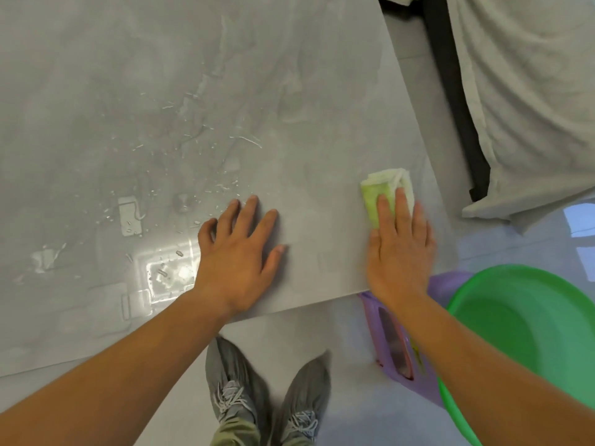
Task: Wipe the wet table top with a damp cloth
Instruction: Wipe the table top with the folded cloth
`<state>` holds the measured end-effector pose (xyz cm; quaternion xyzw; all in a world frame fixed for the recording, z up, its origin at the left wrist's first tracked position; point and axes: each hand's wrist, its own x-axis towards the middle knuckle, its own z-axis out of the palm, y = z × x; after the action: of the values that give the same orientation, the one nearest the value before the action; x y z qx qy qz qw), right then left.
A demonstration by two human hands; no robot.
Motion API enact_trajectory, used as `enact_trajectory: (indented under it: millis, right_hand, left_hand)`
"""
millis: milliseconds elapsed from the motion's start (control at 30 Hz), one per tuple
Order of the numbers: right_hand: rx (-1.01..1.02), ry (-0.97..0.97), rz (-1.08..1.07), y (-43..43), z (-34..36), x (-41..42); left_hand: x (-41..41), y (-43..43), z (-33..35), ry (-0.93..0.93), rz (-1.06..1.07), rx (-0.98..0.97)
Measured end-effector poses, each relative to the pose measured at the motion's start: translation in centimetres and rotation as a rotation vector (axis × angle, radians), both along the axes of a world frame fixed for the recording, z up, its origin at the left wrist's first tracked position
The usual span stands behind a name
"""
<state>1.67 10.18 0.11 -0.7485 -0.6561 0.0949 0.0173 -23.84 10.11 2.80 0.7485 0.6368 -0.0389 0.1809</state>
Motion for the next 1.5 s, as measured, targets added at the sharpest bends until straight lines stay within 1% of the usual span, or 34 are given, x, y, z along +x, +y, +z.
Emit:
enact_trajectory:
  millis: [100, 167, 233, 333, 367, 400, 467, 533, 567, 633, 667, 733, 833, 867, 900, 967, 1033, 1067, 1100, 1133, 1233, 1300, 1367, 1433, 1500]
  right_hand:
    - [-0.001, -0.029, 0.371, -2.9, -0.2, -3.9]
    - [-0.01, -0.011, 0.485, -1.7, -0.3, -4.5]
    - [0.004, -0.018, 0.429, 1.4, -0.5, -4.8]
    - [0.012, 0.01, 0.15, 5.8, -0.4, -6.7]
    - [0.015, 0.012, 0.107, 5.9, -0.3, -7.9]
    - [0.024, -0.003, 0.132, 5.1, -0.2, -9.1]
    - [0.027, -0.023, 0.322, 1.4, 0.0, -11.3]
    - [0.002, 0.001, 0.498, -3.5, 0.2, -12.9]
    - [0.003, 0.016, 0.55, -5.2, 0.3, -13.4]
    - [0.012, 0.03, 0.627, -5.7, 0.0, -13.5]
    - [0.015, 0.022, 0.653, -4.8, -0.1, -13.3]
    - [0.007, 0.0, 0.6, -1.6, -0.2, -13.6]
    - [-0.009, 0.01, 0.297, 1.5, 0.2, -16.1]
    - [0.002, 0.019, 0.27, 0.9, 0.3, -17.1]
    - [0.011, 0.026, 0.31, -0.2, 0.3, -17.9]
    - [-0.001, 0.034, 0.496, -3.3, 0.2, -18.4]
    - [-0.019, 0.044, 0.648, -4.3, 0.3, -17.6]
    - [-0.019, 0.039, 0.675, -3.4, 0.2, -17.1]
    - [-0.016, 0.019, 0.658, -1.8, 0.0, -16.7]
    - [-0.018, -0.005, 0.593, 0.3, -0.2, -16.6]
    - [-0.018, -0.02, 0.288, 7.8, -0.2, -16.8]
    - [-0.028, 0.001, 0.176, 9.9, -0.2, -17.7]
    - [-0.003, -0.026, 0.219, 8.4, 0.0, -18.5]
    - [-0.008, -0.041, 0.383, 5.3, 0.2, -18.5]
    - [-0.048, -0.016, 0.519, 3.9, 0.4, -17.6]
  left_hand:
    - [-1.5, 0.2, -0.1, -0.062, 0.008, 0.019]
    - [-3.1, 0.4, -0.2, -0.043, 0.04, 0.051]
    - [-4.8, 0.5, -0.4, 0.009, 0.094, 0.068]
    - [-7.0, 0.6, -0.7, 0.034, 0.137, 0.046]
    - [-7.6, 0.6, -0.7, 0.026, 0.136, 0.035]
    - [-8.1, 0.6, -0.6, 0.016, 0.13, 0.027]
    - [-9.0, 0.7, -0.4, -0.017, 0.117, 0.029]
    - [-9.8, 1.1, 0.0, -0.097, 0.141, 0.025]
    - [-10.3, 1.4, 0.2, -0.154, 0.163, 0.018]
    - [-11.0, 1.7, 0.4, -0.238, 0.167, 0.012]
    - [-11.3, 1.8, 0.3, -0.239, 0.143, 0.016]
    - [-12.1, 2.1, -0.2, -0.175, 0.096, 0.042]
    - [-13.4, 2.9, -0.9, -0.06, 0.105, 0.079]
    - [-13.8, 3.4, -1.0, -0.039, 0.129, 0.077]
    - [-14.2, 3.9, -1.1, -0.03, 0.148, 0.068]
    - [-14.7, 4.8, -1.2, -0.026, 0.154, 0.04]
    - [-14.8, 5.2, -1.4, -0.011, 0.129, 0.021]
    - [-14.8, 5.3, -1.5, -0.004, 0.117, 0.018]
    - [-14.8, 5.3, -1.6, -0.002, 0.112, 0.016]
    - [-14.9, 5.3, -1.7, -0.002, 0.111, 0.018]
    - [-15.1, 5.2, -1.7, 0.009, 0.104, 0.031]
    - [-15.1, 5.2, -1.7, 0.011, 0.101, 0.032]
    - [-14.9, 5.3, -1.6, 0.009, 0.106, 0.026]
    - [-14.9, 5.5, -1.3, 0.023, 0.105, 0.02]
    - [-15.0, 5.7, -1.0, 0.015, 0.112, 0.006]
